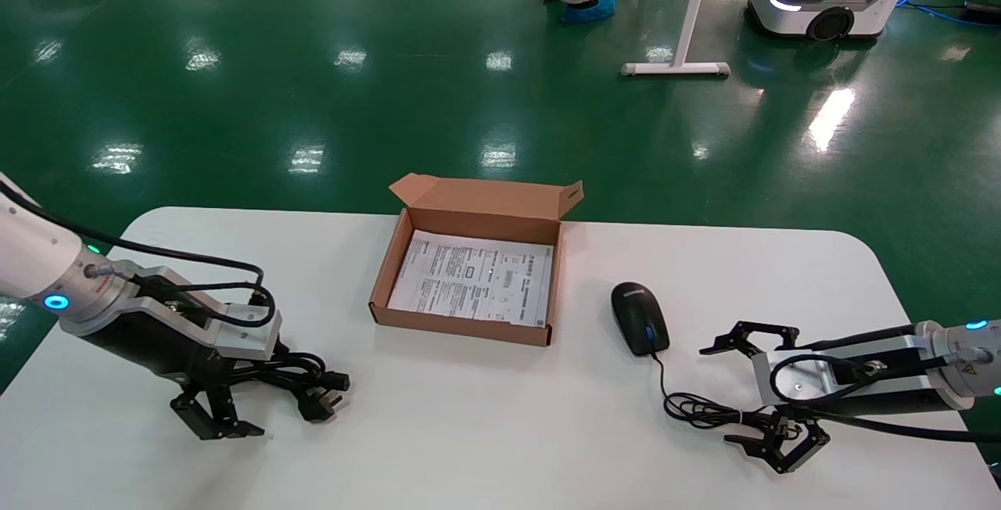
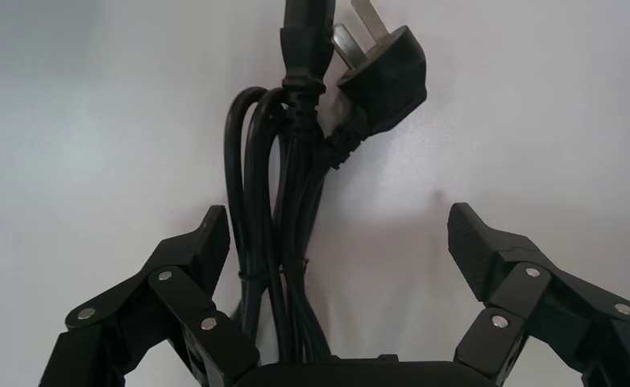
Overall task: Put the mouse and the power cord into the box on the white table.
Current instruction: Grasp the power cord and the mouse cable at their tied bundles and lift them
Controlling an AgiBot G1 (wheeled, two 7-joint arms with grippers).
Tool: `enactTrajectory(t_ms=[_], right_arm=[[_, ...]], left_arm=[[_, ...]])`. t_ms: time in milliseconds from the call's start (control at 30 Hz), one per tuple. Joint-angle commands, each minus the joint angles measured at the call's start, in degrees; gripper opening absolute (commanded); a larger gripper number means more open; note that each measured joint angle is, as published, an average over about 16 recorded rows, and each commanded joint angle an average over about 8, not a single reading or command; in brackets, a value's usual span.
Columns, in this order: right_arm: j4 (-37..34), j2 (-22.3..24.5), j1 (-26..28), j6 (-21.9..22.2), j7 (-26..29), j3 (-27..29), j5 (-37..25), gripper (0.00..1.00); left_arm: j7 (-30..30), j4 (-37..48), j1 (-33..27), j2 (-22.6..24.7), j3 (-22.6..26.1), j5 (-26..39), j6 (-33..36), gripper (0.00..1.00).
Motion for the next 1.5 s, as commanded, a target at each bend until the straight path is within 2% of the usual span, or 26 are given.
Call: enactTrajectory(t_ms=[33, 1233, 1500], right_arm=[[-0.68, -0.2, 0.2, -0.07, 0.02, -0.05, -0.09, 0.0], [0.7, 0.21, -0.24, 0.09, -0.02, 0.13, 0.18, 0.0], [1.43, 1.18, 2.13, -0.47, 0.01, 0.85, 1.11, 0.0]], left_arm=[[0.27, 0.6, 0.16, 0.17, 0.03, 0.0, -0.16, 0.0], [-0.14, -0.74, -0.16, -0.21, -0.2, -0.21, 0.37, 0.0], [0.6, -2.63, -3.93, -1.68, -1.26, -1.77, 3.64, 0.0]])
